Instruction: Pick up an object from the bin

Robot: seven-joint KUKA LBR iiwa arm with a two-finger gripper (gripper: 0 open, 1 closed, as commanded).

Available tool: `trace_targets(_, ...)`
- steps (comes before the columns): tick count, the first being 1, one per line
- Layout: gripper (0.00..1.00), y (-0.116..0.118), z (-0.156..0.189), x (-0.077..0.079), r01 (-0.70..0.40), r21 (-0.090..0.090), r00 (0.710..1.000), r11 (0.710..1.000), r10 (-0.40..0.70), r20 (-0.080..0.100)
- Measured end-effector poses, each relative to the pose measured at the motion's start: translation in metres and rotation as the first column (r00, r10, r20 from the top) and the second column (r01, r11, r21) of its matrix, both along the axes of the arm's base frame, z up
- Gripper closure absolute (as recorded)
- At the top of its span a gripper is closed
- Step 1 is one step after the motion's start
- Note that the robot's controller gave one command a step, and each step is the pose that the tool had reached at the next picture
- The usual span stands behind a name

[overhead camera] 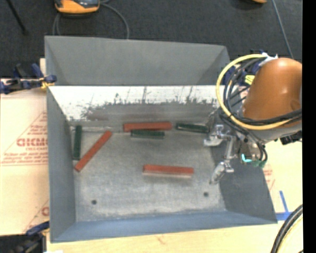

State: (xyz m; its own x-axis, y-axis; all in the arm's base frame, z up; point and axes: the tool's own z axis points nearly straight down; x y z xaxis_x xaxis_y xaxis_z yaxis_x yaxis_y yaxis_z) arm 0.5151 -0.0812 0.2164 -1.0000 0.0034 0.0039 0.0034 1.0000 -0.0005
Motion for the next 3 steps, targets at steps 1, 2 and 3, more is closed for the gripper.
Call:
trace_targets(1,0.0,0.0,0.004,0.002,-0.003,-0.001,1.0,1.0,0.003,0.008)
trace_targets(2,0.0,0.059,-0.054,0.041,-0.045,-0.001,0.999,0.999,0.045,0.011)
trace_targets(3,0.0,0.065,-0.06,0.041,-0.106,0.0,0.994,0.994,0.106,0.005)
